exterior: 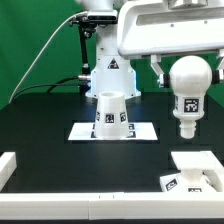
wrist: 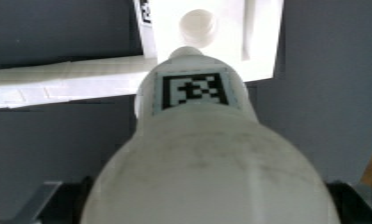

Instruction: Assemble lamp

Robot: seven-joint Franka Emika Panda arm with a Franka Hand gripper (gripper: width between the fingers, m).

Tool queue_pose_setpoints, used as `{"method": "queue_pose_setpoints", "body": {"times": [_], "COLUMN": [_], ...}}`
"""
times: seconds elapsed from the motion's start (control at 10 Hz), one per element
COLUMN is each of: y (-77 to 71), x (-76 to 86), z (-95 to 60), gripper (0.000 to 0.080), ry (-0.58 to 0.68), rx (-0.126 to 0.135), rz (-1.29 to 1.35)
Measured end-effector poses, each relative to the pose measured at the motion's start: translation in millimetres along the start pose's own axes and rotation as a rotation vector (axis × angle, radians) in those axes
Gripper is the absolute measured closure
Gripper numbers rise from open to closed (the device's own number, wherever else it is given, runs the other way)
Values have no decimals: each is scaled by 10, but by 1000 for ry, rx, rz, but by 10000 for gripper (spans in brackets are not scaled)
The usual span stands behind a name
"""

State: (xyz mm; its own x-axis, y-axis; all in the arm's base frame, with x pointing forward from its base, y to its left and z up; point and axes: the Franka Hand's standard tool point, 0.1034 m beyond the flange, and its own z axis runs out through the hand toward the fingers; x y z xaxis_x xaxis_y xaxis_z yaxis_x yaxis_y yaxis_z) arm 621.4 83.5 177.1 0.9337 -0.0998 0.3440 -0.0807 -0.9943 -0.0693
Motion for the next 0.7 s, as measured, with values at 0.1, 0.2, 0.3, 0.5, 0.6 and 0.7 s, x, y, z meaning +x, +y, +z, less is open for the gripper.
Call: {"method": "queue_pose_setpoints", "body": {"times": [0.1,0.2,0.3,0.5,0.6,0.7], "y": [-14,-30,-29,-20,-26,-30], "x": [-30,-44,-63,-94,-98,-110], "z": [39,65,102,201,232,270], "gripper": [223,223,223,223,223,223], "ry": [-6,-10,-15,-28,-31,-35], "rx": [-5,-5,-7,-13,-14,-15], "rz": [-16,-17,-16,-16,-17,-19]}}
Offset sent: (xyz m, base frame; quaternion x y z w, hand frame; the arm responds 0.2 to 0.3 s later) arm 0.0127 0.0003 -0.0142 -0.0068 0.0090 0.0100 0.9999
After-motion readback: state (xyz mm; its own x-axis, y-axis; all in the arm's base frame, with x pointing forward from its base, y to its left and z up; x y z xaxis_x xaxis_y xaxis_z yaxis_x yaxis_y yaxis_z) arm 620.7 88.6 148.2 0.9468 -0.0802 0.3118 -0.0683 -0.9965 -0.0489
